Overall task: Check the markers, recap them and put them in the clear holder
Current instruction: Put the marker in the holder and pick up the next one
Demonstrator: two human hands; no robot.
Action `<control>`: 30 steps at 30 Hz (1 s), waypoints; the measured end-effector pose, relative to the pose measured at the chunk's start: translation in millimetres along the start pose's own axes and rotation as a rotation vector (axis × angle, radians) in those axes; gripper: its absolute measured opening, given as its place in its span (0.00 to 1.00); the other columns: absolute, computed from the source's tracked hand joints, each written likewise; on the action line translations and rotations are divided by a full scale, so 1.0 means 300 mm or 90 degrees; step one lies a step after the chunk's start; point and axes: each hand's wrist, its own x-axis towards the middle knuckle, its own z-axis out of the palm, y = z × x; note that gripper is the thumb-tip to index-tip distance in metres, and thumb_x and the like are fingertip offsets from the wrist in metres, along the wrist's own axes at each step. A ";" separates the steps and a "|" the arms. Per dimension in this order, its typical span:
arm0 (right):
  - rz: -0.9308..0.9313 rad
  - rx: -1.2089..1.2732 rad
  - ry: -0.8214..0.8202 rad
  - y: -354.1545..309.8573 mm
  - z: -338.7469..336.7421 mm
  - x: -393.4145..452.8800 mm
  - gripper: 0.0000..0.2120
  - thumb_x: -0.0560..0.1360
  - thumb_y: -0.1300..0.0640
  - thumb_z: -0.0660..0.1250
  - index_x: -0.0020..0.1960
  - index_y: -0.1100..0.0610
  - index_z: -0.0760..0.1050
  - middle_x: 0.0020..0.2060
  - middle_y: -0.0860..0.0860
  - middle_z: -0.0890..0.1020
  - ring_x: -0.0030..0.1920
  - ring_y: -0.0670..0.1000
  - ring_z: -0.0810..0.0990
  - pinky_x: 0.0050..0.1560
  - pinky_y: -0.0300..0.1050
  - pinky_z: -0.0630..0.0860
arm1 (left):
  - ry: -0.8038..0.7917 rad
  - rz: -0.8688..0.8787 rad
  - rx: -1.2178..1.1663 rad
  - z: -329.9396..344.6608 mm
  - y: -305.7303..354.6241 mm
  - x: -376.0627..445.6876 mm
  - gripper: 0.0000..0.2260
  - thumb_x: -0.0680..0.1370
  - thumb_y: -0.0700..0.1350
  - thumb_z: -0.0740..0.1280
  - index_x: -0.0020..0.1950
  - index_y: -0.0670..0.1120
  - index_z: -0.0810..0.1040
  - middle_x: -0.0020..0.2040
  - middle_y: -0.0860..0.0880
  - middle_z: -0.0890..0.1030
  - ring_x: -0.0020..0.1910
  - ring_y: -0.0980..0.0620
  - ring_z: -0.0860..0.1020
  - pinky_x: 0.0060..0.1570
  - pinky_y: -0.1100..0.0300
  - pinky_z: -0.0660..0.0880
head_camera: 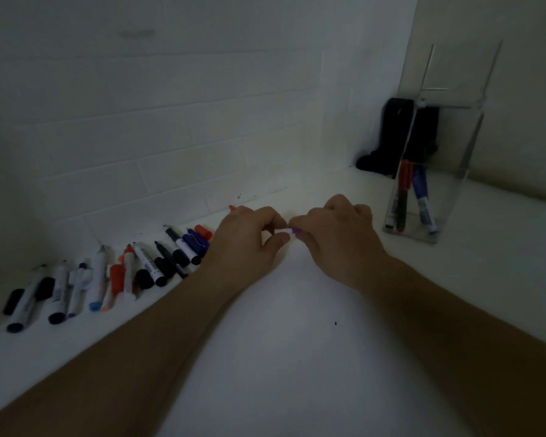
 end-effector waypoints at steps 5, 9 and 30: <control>0.096 0.185 0.090 0.070 -0.129 0.063 0.08 0.82 0.56 0.63 0.58 0.53 0.79 0.49 0.50 0.78 0.49 0.49 0.75 0.53 0.42 0.73 | 0.018 0.040 -0.005 0.003 -0.009 -0.010 0.13 0.77 0.47 0.69 0.61 0.54 0.76 0.52 0.58 0.80 0.52 0.52 0.74 0.54 0.56 0.69; 0.193 0.233 0.218 0.171 -0.342 0.105 0.09 0.80 0.56 0.66 0.59 0.54 0.80 0.47 0.47 0.78 0.42 0.44 0.75 0.47 0.30 0.68 | -0.002 0.171 0.017 0.043 0.010 -0.026 0.11 0.75 0.46 0.69 0.57 0.52 0.81 0.52 0.55 0.82 0.52 0.50 0.77 0.56 0.53 0.70; 0.241 -0.159 -0.035 0.440 -0.294 -0.007 0.18 0.78 0.63 0.54 0.62 0.48 0.73 0.40 0.54 0.78 0.39 0.56 0.73 0.37 0.47 0.74 | -0.014 0.314 0.044 0.049 0.042 -0.047 0.08 0.75 0.44 0.67 0.49 0.55 0.84 0.50 0.55 0.83 0.51 0.53 0.76 0.48 0.53 0.71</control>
